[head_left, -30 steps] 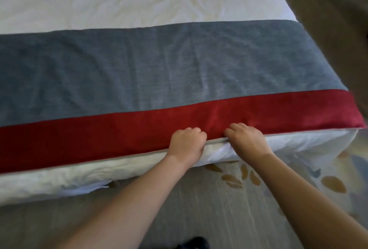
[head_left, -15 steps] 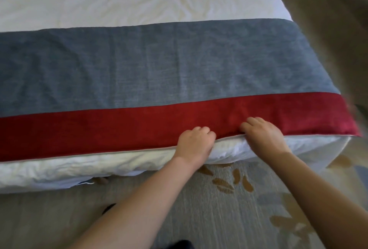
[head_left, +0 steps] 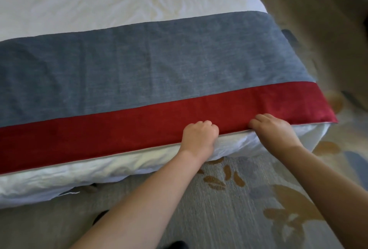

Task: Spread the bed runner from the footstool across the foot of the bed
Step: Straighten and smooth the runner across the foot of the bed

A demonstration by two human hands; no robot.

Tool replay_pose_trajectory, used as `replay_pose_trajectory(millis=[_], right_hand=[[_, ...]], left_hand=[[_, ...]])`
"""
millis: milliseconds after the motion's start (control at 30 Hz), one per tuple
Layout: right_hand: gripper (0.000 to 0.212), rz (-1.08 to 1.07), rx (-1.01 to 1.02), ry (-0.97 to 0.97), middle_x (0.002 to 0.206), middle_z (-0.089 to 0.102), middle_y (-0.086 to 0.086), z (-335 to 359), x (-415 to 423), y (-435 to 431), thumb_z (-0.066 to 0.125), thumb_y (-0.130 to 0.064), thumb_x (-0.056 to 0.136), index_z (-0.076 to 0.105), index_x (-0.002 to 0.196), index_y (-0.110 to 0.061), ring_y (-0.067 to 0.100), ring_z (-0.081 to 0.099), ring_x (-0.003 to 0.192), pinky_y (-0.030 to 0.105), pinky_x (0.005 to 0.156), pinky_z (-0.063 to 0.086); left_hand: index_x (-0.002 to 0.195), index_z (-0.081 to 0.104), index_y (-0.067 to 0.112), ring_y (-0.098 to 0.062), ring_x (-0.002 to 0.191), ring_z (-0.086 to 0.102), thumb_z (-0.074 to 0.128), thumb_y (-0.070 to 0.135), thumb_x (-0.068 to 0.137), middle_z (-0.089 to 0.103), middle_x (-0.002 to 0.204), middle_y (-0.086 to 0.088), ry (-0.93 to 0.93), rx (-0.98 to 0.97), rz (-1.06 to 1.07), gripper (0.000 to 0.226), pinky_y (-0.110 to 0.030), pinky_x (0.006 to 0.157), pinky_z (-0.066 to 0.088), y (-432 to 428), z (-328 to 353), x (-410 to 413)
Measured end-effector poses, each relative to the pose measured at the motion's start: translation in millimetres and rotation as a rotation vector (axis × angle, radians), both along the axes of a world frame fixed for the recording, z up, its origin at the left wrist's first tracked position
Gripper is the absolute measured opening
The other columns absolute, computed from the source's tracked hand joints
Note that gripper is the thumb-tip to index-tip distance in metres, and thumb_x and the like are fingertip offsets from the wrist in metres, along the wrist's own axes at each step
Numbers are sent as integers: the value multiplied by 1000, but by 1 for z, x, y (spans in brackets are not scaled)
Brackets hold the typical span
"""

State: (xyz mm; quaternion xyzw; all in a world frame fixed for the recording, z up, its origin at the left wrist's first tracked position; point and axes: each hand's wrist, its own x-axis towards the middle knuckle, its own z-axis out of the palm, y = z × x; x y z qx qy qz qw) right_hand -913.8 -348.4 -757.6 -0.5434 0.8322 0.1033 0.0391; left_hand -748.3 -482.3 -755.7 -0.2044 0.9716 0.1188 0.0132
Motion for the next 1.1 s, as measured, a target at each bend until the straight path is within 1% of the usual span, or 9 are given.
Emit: replay_pose_trajectory(millis=[133,267,333,467,667,767,867,1000,1100], right_hand=[[27,57,-85,5,69,60,7,5,-7,8,71,14,57,68,74,-5,28,59,63,33,41,47],[29,-179,54,75,101,60,2,3,-29,25,53,-2,85,60,111,-13,22,60,92,30,64,51],[26,-203,178,95,101,61,-2,5,-35,34,49,-6,87,61,108,-16,18,61,92,28,67,50],[19,-186,197,128,89,63,2,2,-39,41,54,-3,83,64,96,-12,22,63,82,31,61,50],[16,-191,253,157,84,64,0,3,-42,42,57,-3,82,67,91,-13,20,63,79,30,58,49],[7,-126,134,154,77,64,4,10,-35,29,63,-6,78,67,82,-10,26,63,71,30,52,48],[14,57,-9,76,79,63,5,14,-12,7,71,-21,76,67,86,-11,27,63,71,31,51,47],[19,307,-196,-72,64,59,2,13,47,-41,84,-13,60,67,68,-12,23,59,54,29,39,46],[24,342,-215,-78,56,56,0,7,85,-72,84,-4,49,64,58,-15,20,55,46,26,35,42]], left_hand=[[73,41,19,-20,69,49,54,4,78,48,76,2,40,-3,-3,20,-30,54,24,2,-3,-7],[64,56,15,-19,56,53,68,-4,60,55,63,1,-1,-11,-66,23,-26,46,22,14,6,-25],[53,51,14,-20,46,50,71,-9,47,49,53,1,2,-29,-63,31,-22,44,20,20,9,-35],[57,42,15,-19,50,38,63,-12,58,39,57,1,32,30,-60,34,-26,46,19,22,4,-39],[63,50,11,-23,57,45,60,-16,65,42,64,-2,23,70,-106,28,-28,48,26,21,-3,-39],[64,40,15,-21,59,39,56,-15,68,37,65,0,58,75,-91,34,-29,48,23,17,-3,-39],[62,45,15,-20,57,42,60,-9,70,42,63,1,70,89,-49,29,-28,46,21,11,-1,-28],[66,60,13,-25,65,58,67,3,71,59,68,-3,83,81,23,13,-28,49,29,-3,3,8],[64,62,13,-24,63,59,70,4,69,59,66,-2,41,77,76,13,-28,48,32,-24,5,46]])
